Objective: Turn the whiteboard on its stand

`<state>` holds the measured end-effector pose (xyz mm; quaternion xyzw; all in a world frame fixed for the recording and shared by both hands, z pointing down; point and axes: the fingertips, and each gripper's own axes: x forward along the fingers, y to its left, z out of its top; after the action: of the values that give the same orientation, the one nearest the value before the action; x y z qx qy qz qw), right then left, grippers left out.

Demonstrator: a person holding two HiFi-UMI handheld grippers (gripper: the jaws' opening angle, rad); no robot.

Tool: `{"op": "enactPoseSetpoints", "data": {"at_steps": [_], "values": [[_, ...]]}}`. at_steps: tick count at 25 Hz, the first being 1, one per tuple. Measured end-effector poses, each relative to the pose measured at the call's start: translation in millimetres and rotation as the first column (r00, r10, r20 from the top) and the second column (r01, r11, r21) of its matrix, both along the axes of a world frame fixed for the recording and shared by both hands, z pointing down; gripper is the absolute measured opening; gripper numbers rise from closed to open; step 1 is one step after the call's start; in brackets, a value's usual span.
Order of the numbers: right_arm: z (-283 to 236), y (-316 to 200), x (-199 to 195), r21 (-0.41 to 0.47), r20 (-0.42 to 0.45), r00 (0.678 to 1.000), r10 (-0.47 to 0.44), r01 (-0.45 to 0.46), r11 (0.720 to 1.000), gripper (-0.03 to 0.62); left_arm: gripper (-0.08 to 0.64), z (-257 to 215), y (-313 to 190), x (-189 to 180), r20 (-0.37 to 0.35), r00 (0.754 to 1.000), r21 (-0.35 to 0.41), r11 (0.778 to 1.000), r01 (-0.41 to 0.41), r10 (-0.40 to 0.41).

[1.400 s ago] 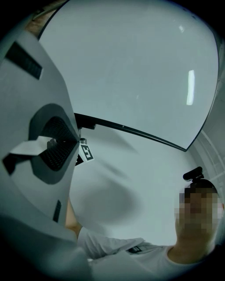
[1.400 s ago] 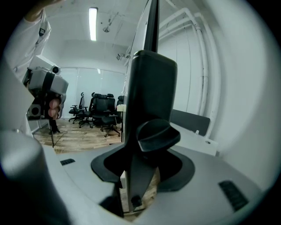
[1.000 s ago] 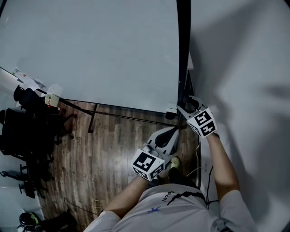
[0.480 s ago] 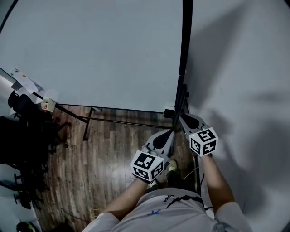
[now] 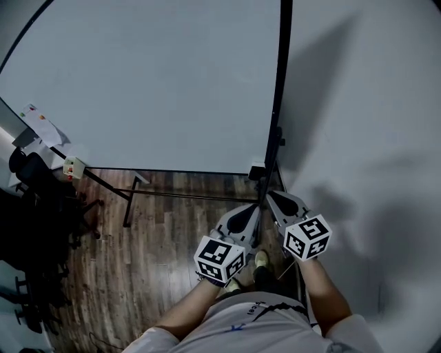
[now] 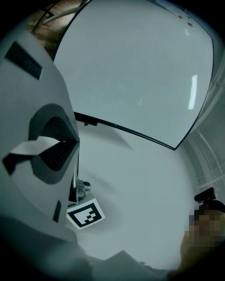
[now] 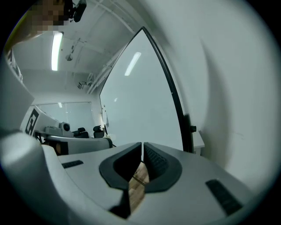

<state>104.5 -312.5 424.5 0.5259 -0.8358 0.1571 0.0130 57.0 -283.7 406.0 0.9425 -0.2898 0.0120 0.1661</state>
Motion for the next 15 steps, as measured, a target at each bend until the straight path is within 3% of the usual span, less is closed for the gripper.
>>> {"op": "enactPoseSetpoints", "data": {"at_steps": [15], "values": [[-45,50,-35,0.078,-0.018,1.000,0.020,-0.018,0.997,0.014,0.000,-39,28,-31,-0.051,0.999,0.055,0.998,0.010,-0.007]]}}
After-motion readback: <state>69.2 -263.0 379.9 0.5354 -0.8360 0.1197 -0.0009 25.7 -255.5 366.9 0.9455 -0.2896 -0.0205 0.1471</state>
